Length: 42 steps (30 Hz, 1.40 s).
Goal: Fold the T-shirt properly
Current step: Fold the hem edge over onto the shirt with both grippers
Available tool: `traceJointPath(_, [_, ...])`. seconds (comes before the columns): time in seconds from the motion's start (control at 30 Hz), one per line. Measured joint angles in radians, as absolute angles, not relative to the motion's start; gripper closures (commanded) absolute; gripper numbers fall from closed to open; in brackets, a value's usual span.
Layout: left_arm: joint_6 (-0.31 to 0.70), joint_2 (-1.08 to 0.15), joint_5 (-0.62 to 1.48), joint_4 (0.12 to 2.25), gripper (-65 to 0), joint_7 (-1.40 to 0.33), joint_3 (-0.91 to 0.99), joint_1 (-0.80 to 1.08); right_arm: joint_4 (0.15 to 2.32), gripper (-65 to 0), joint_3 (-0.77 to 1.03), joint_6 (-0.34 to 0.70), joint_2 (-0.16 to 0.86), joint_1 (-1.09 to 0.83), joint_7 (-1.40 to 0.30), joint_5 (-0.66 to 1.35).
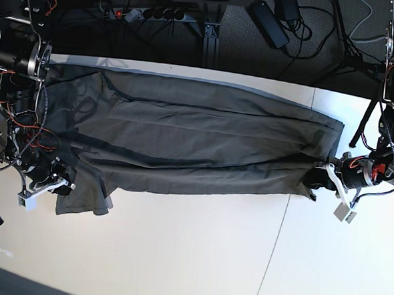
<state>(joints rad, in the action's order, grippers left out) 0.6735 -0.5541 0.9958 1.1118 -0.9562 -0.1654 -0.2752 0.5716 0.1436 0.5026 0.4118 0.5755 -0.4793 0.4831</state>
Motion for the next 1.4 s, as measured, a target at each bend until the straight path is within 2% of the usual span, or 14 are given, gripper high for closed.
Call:
traceJointPath(0.17, [0.673, -0.555, 1.020, 1.115, 0.0, -0.966, -0.165, -0.303, 0.702, 0.0, 0.139, 0.504, 0.409, 0.556, -0.605, 0.453])
traceJointPath(0.27, [0.673, -0.569, 1.075, 1.187, 0.0, -1.006, -0.165, -0.310, 0.831, 0.0, 0.137, 0.504, 0.419, 0.535, -0.687, 0.511])
traceJointPath(0.5, [0.674, -0.604, 1.110, 1.336, 0.0, -1.071, -0.166, -0.273, 1.101, 0.0, 0.136, 0.505, 0.553, 0.411, -0.814, 0.694])
traceJointPath(0.67, [0.674, -0.624, 1.108, 1.356, 0.0, -1.071, -0.166, -0.224, 1.229, 0.0, 0.144, 0.505, 0.624, 0.272, -0.828, 0.737])
traceJointPath(0.8, [0.674, -0.635, 1.109, 1.356, 0.0, -1.077, -0.167, -0.204, 1.341, 0.0, 0.221, 0.505, 0.653, 0.149, -0.831, 0.740])
traceJointPath(1.0, [0.673, -0.662, 1.144, 1.357, 0.0, -1.109, -0.167, -0.191, 1.444, 0.0, 0.357, 0.504, 0.662, -0.018, -0.834, 0.775])
traceJointPath(1.17, [0.673, -0.687, 1.182, 1.357, -0.5, -1.115, -0.167, -0.177, 1.460, 0.0, 0.398, 0.504, 0.657, -0.106, -0.835, 0.779])
traceJointPath(1.27, [0.673, -0.687, 1.180, 1.357, -21.1, -1.109, -0.167, -0.168, 1.460, 0.0, 0.398, 0.504, 0.654, -0.138, -0.832, 0.770])
traceJointPath(1.3, [0.673, -0.687, 1.177, 1.357, -27.8, -1.100, -0.167, -0.163, 1.460, -4.4, 0.398, 0.504, 0.651, -0.144, -0.830, 0.759])
traceJointPath(1.33, [0.673, -0.688, 1.176, 1.357, -32.9, -1.100, -0.167, -0.160, 1.460, -15.7, 0.398, 0.504, 0.651, -0.151, -0.822, 0.746])
traceJointPath(1.37, [0.673, -0.687, 1.171, 1.357, -35.6, -1.100, -0.167, -0.158, 1.460, -26.3, 0.398, 0.504, 0.650, -0.152, -0.818, 0.738])
traceJointPath(1.4, [0.674, -0.687, 1.169, 1.357, -36.1, -1.100, -0.167, -0.159, 1.460, -34.2, 0.398, 0.504, 0.651, -0.152, -0.817, 0.723])
